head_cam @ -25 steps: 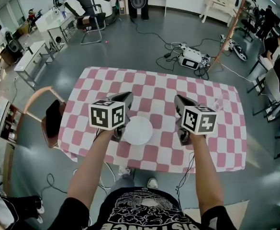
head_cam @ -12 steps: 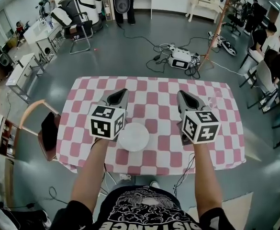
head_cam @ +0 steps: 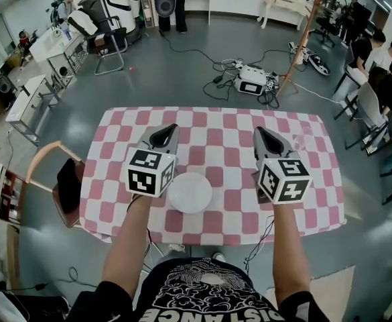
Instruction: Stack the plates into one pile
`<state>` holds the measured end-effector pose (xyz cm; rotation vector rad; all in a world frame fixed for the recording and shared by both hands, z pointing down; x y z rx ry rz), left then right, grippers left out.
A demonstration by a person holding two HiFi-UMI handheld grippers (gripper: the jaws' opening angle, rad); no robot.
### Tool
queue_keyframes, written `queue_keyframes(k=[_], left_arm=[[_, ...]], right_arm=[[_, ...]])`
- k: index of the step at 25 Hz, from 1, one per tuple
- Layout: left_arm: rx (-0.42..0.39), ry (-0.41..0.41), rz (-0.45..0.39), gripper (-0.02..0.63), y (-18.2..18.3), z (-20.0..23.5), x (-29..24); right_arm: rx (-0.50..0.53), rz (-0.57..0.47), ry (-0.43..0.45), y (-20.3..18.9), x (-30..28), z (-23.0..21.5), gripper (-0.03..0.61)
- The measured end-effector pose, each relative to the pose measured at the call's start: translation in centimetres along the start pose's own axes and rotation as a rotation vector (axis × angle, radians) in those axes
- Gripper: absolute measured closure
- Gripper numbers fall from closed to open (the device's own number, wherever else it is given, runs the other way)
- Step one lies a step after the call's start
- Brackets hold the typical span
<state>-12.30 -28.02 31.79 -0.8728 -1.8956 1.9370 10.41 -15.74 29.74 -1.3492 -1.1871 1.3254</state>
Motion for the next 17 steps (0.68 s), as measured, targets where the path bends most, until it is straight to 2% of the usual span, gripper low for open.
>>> queue_keyframes(k=[17], left_arm=[[0.007, -0.006, 0.024, 0.605, -0.96, 0.48, -0.37]], right_arm=[[-0.001, 0.013, -0.003, -0.73, -0.72, 0.41, 0.574]])
Point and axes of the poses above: the fingertips, and each gripper's own axes: x backward along the fingers, z to its left, y out of its top, the point moved 6 cm from there along x, backward along the fingers, and after that the axes turned 2 degrees about -z, right-handed, at the moved point
